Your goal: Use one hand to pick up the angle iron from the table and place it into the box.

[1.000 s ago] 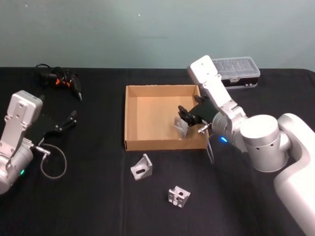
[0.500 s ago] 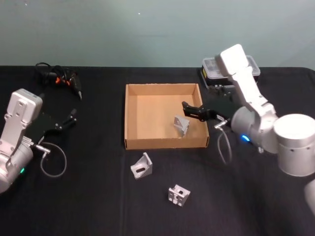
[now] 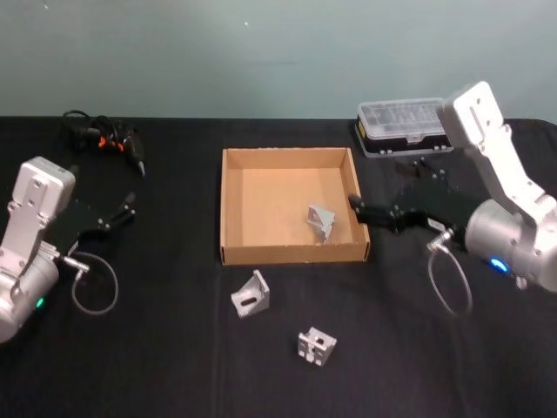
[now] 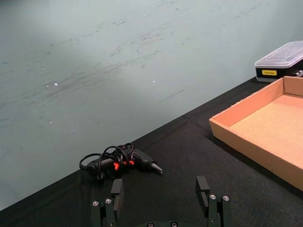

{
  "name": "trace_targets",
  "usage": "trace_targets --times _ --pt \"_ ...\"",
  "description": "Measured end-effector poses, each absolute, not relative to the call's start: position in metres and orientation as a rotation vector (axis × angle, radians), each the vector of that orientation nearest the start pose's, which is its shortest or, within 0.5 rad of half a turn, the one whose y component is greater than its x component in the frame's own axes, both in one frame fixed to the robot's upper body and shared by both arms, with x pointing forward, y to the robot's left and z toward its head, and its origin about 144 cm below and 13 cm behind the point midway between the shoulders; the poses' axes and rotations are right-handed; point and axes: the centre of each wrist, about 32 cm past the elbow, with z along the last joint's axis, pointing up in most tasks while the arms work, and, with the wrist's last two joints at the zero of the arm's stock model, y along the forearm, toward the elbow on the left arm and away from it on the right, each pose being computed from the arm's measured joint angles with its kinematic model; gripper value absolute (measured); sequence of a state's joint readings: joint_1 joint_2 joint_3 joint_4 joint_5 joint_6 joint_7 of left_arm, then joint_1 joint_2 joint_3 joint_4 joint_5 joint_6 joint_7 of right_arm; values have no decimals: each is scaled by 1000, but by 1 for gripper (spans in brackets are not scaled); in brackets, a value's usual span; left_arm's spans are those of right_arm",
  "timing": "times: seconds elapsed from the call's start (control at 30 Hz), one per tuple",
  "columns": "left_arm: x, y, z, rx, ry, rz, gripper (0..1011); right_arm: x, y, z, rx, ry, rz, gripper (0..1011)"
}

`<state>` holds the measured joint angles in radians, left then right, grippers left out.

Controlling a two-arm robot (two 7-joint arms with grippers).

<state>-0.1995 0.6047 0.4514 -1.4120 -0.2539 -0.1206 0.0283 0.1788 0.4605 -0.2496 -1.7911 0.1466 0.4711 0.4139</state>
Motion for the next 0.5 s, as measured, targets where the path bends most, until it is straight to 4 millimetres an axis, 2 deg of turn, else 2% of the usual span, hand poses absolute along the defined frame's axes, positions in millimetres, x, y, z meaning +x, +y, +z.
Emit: trace_targets --times 0.2,0.5 --pt "489 310 1140 304 -285 1248 1000 465 -266 1255 -439 -138 -868 1003" --pt "489 310 1140 304 -285 1248 1000 447 -262 1256 -464 -118 -787 1003"
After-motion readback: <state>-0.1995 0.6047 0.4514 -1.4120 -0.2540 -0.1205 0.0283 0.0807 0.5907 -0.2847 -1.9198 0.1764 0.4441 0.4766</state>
